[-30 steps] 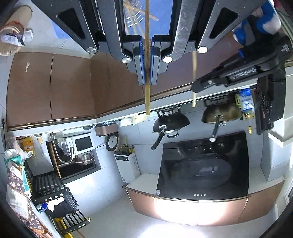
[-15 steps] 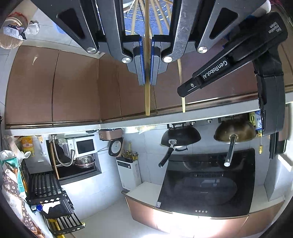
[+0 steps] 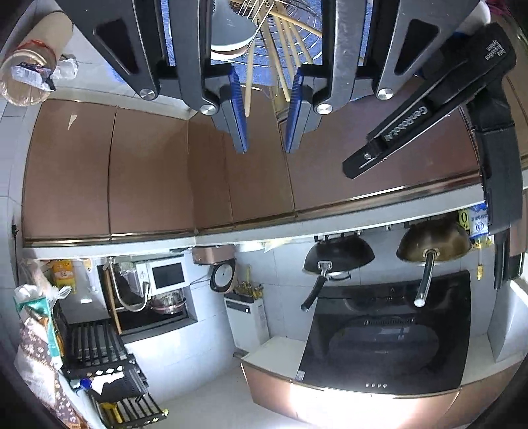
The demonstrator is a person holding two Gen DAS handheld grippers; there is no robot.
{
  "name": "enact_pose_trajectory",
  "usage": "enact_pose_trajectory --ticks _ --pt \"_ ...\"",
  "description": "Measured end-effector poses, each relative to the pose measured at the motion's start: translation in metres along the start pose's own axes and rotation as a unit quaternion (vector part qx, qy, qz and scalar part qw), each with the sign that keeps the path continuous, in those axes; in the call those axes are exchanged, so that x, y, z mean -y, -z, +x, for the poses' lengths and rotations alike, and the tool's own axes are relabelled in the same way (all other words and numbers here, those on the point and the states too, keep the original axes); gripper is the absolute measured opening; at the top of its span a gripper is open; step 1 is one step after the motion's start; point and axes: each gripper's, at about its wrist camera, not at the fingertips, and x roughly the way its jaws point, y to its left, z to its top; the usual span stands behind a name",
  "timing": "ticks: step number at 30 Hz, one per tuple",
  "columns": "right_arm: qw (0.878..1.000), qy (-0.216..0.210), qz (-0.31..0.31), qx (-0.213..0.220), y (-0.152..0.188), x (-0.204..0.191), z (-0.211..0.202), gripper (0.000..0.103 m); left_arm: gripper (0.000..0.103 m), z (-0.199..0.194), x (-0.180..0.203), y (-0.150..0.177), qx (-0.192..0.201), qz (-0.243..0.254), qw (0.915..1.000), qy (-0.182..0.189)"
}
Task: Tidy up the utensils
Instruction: 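Carry both chopsticks into the wire holder and open both tools, then withdraw both tools from the wire holder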
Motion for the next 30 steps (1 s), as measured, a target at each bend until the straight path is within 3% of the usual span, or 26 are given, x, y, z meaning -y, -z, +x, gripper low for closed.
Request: enact_pose_trajectory --ticks 4,8,17,30 --pt "1.000 0.009 0.001 0.008 -0.012 -0.007 -0.023 0.030 0.035 -0.025 0.001 -0.016 -0.006 0.009 0.9999 -0.008" --pt "1.000 0.021 -0.004 0.013 -0.021 -0.019 -0.054 0.045 0.045 -0.054 0.004 -0.029 -0.028 0.030 0.9987 -0.029" --pt "0.998 0.060 0.005 -0.009 -0.018 -0.038 -0.114 0.071 0.058 -0.124 0.007 -0.042 -0.072 0.102 0.9880 -0.090" --pt "0.995 0.092 0.001 -0.027 -0.011 -0.060 -0.188 0.085 0.067 -0.222 -0.011 -0.059 -0.052 0.140 0.9722 -0.181"
